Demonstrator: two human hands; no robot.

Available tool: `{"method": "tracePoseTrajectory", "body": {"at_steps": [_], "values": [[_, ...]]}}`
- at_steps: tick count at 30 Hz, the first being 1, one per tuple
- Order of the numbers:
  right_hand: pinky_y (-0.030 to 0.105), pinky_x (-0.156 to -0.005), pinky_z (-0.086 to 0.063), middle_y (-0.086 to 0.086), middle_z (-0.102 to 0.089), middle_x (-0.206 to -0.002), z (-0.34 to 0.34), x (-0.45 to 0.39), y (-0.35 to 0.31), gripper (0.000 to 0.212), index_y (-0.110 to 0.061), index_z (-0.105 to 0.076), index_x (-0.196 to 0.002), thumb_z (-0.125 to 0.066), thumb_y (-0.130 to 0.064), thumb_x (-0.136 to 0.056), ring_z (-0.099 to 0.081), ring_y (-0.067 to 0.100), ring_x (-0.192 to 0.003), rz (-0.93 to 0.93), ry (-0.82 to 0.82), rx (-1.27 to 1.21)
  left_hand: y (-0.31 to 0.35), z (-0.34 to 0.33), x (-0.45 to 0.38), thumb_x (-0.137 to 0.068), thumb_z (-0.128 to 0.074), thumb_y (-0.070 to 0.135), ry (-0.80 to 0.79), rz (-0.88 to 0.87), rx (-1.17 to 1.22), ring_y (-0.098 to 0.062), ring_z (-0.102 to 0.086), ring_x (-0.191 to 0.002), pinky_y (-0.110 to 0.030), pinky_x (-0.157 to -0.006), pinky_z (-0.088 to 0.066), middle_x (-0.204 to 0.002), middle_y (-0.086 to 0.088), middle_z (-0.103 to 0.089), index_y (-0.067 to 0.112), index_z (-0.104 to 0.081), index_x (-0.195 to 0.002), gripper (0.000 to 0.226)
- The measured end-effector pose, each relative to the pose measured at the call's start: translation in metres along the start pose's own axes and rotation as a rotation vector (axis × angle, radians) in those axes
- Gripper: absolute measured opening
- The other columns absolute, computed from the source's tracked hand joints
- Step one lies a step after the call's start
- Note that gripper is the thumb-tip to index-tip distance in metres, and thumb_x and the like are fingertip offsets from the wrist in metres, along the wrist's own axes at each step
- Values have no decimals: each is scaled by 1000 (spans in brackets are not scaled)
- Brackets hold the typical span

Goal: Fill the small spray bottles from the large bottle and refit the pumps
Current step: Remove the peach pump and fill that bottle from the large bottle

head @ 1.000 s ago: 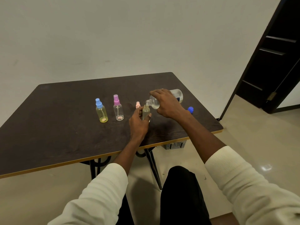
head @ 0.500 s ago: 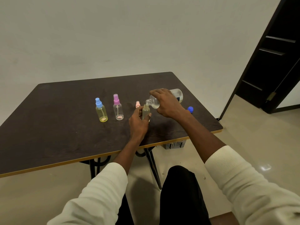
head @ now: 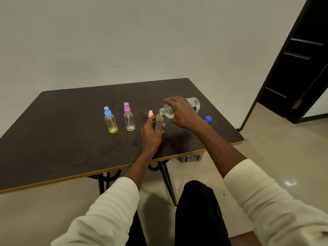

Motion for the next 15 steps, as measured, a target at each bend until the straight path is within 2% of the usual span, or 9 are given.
{"method": "tracePoseTrajectory", "body": {"at_steps": [3, 10, 15], "values": [[40, -115, -25, 6, -46, -147, -2, 0, 2, 75, -15, -42, -144, -76, -9, -77, -37, 26, -137, -10, 0, -8, 0, 0, 1, -90, -73, 15, 3, -1, 0, -8, -63, -100, -26, -90, -53, -113, 0, -69, 15, -60, -128, 40], [42, -113, -29, 6, -47, -145, -9, 0, 8, 78, -16, -43, -143, -79, -12, -75, -40, 26, -135, -51, 19, -70, -2, 0, 1, -90, -73, 19, -8, 20, 9, -12, -66, -105, -38, -94, -56, -114, 2, -69, 19, -60, -127, 40], [39, -111, -34, 7, -48, -144, -10, 2, 15, 80, -14, -43, -142, -81, -12, -71, -43, 25, -133, -114, 55, -198, 0, 2, 1, -90, -72, 18, -7, 23, 5, -10, -65, -103, -36, -93, -56, -111, 6, -68, 19, -59, -128, 40]]}}
Point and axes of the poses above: each hand's wrist, its own x-axis away from the middle knuckle, its own z-axis out of the back of the hand, y = z × x, the point moved 8 cm from there along -x, towards the middle knuckle
